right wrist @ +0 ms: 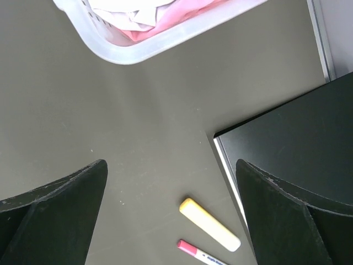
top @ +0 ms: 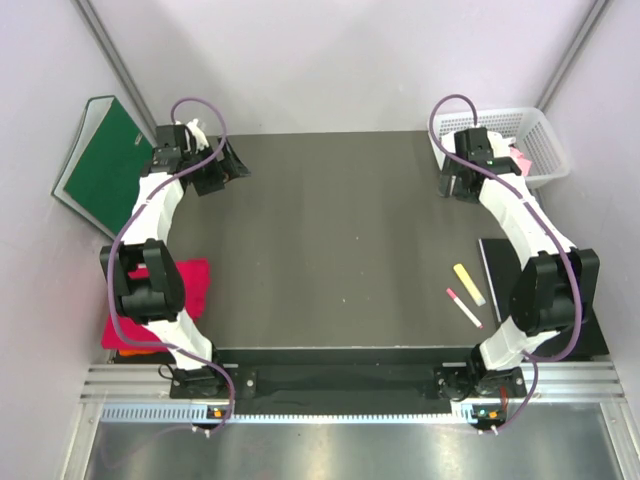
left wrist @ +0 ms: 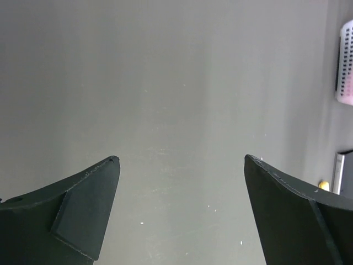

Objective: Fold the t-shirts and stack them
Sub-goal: Grab crumpled tshirt from bin with the right arm

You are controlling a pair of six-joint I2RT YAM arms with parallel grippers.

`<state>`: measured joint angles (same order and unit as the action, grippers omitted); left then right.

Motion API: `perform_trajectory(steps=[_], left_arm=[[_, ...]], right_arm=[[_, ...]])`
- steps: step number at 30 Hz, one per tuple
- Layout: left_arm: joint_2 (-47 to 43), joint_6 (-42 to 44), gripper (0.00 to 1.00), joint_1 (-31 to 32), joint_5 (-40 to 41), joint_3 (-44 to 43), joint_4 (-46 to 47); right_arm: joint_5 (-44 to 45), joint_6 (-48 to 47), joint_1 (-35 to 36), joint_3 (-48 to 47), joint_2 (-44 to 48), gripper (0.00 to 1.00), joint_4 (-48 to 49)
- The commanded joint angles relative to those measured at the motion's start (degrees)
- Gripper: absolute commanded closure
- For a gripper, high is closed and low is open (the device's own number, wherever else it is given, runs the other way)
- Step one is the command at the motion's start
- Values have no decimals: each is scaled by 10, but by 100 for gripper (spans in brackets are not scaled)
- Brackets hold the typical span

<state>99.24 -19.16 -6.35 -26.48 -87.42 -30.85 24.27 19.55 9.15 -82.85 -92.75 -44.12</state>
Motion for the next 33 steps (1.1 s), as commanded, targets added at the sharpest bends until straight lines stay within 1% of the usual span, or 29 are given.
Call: perform_trajectory(steps=[1,5,8,9,13,17,22,23,25,26,27,29,33], left_arm=[[-25,-12,1,-6,23,-3,26],[-16,5,1,-4,36,-11,1],[-12,11,1,-5,63,-3,-13],[-13,14,1,-5,54,2,-11],[-12,12,1,-4,51,21,2],[-6,16,1,-3,35,24,5],[-4,21,1,-4,23,23,7],[-2,22,1,-4,20,23,9],[2,20,1,-5,16,23,10],[4,20,1,-5,9,23,11],[5,20,1,-4,8,23,11],[10,18,1,-5,6,25,11],[12,19,1,-5,5,29,10]], right_arm=[[14,-5,10,1,15,0,23],[11,-16,10,-1,20,0,53],[15,-36,13,-17,14,0,63],[17,-44,13,-31,11,0,65],[44,-57,10,-82,-38,0,57],[39,-55,-7,-157,-100,0,36],[32,-37,-52,-254,-175,0,18],[21,-36,-68,-284,-186,0,15],[8,-40,-83,-313,-220,0,11],[-3,-42,-90,-342,-231,0,4],[-8,-47,-110,-355,-251,0,3],[-20,-53,-126,-388,-269,0,3],[-56,-60,-151,-419,-310,0,18]])
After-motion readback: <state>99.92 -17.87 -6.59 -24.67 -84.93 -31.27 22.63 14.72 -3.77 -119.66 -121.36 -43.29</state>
